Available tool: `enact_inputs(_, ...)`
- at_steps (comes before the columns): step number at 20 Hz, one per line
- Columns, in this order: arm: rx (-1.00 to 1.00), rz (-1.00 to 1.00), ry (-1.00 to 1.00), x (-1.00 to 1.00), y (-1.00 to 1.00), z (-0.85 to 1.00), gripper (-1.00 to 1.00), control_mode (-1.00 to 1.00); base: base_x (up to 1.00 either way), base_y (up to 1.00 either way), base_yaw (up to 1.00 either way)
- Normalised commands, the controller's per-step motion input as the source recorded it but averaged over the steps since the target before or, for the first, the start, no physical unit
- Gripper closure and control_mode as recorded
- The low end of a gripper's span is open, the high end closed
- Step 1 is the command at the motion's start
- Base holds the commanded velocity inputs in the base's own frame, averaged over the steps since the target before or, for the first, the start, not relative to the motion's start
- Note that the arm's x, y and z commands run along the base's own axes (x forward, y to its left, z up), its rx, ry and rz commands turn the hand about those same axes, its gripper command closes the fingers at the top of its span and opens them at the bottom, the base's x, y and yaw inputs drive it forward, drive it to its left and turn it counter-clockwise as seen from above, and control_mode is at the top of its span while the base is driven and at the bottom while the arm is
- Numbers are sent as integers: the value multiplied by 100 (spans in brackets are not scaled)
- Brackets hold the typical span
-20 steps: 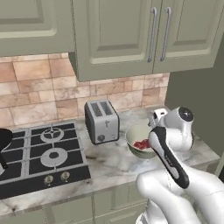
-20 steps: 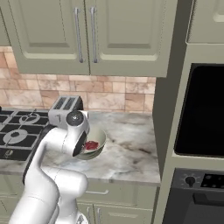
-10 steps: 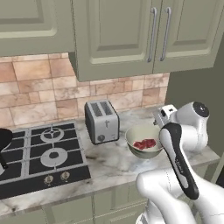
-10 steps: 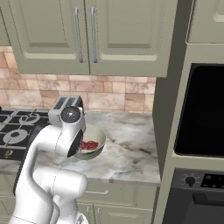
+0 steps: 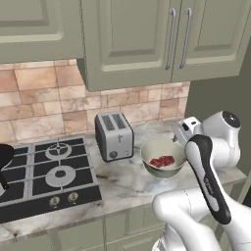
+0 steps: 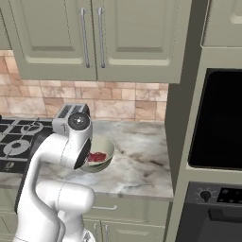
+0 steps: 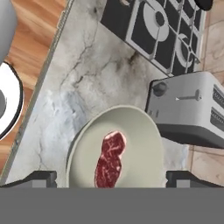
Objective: Place one of the steaks on the plate and the other in the bowl. Then place the bowl in the fridge.
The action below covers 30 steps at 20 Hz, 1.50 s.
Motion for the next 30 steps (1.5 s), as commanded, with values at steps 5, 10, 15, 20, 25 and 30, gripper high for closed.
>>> enact_inputs(5, -1, 1, 0, -3, 2, 0, -100, 100, -20, 1, 3)
enact_inputs(10, 0, 0, 0, 0, 0, 0, -100, 100, -50, 0, 17)
enact_inputs(15, 0, 0, 0, 0, 0, 0, -100, 100, -54, 0, -9)
enact_inputs(20, 0, 0, 0, 0, 0, 0, -100, 100, -41, 2, -28)
enact_inputs(25, 0, 0, 0, 0, 0, 0, -100, 100, -35, 1, -37)
enact_inputs(30, 0, 0, 0, 0, 0, 0, -100, 100, -26, 2, -42)
